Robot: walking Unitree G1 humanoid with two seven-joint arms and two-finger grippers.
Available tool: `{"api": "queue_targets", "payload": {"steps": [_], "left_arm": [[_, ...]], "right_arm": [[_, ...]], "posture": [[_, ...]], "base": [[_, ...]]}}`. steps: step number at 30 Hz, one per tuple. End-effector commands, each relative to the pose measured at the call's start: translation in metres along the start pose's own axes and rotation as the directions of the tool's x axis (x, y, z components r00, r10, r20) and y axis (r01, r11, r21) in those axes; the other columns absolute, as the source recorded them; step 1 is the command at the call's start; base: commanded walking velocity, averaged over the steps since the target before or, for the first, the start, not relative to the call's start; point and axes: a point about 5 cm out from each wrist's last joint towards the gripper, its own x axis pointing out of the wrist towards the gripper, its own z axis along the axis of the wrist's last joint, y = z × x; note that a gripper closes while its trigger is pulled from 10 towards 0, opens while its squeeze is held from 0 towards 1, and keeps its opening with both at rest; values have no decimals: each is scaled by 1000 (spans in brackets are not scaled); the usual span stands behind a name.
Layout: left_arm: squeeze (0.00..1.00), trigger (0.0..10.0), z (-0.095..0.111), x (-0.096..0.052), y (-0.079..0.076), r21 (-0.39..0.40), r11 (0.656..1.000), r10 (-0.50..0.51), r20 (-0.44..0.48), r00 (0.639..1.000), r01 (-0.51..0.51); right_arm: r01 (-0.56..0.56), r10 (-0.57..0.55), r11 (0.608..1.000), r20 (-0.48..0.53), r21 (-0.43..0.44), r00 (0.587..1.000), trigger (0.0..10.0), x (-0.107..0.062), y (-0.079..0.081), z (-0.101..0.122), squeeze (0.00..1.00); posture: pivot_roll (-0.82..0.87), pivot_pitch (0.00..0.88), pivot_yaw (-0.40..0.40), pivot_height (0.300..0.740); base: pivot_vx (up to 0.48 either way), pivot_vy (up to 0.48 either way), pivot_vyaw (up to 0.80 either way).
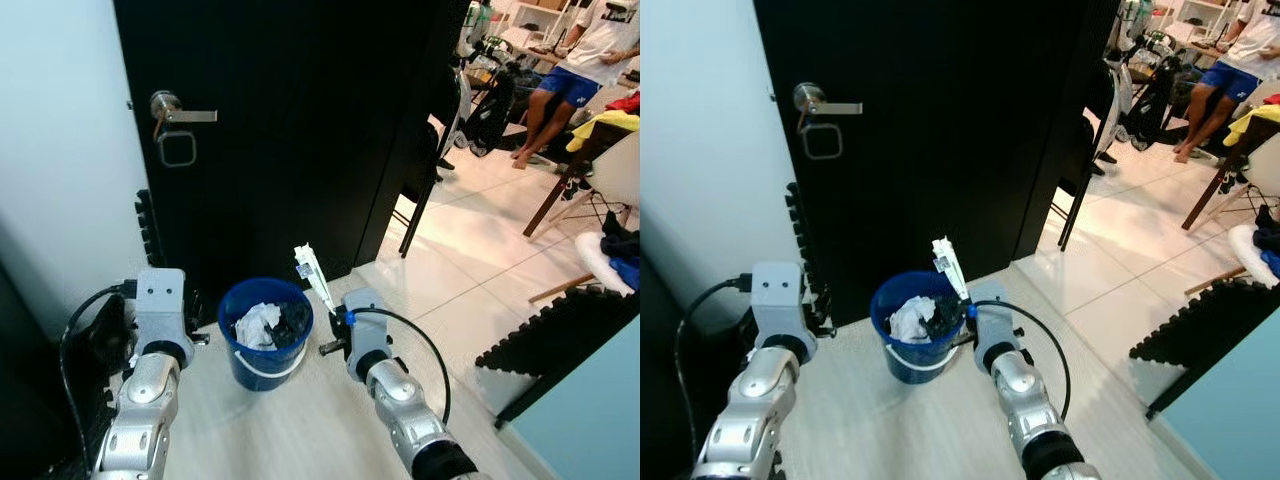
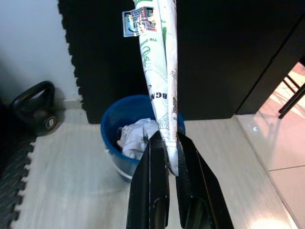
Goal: Clean up the room
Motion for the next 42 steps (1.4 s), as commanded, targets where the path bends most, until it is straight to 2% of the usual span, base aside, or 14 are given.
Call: {"api": "queue_targets", "payload": {"steps": [1,4,8,11,42], "left_arm": [[0,10000,-4,-1,-5,3,1000,-21,-21,1000,21],[0,10000,-4,-1,-5,4,1000,-21,-21,1000,22],[0,10000,-4,-1,-4,7,1000,-24,-23,999,24],[0,10000,-4,0,-5,9,1000,-27,-25,999,27],[0,10000,-5,-2,-6,22,999,-43,-31,999,44]], "right_arm": [[5,-5,1000,-19,-15,1000,10000,-2,-4,-5,0],[6,-6,1000,-22,-21,1000,10000,-2,-4,-6,0],[15,-15,1000,-25,-20,1000,10000,-2,-3,-6,0],[47,-47,999,-32,12,998,10000,-1,-6,-7,0],[45,-44,999,-46,28,998,10000,-1,-5,-10,0]], "posture": [[163,0,-121,740],[163,0,-122,740],[164,0,-122,740],[167,0,-120,740],[167,0,-114,740]], "base": [[334,0,0],[334,0,0],[337,0,800],[331,0,0],[333,0,0]]}}
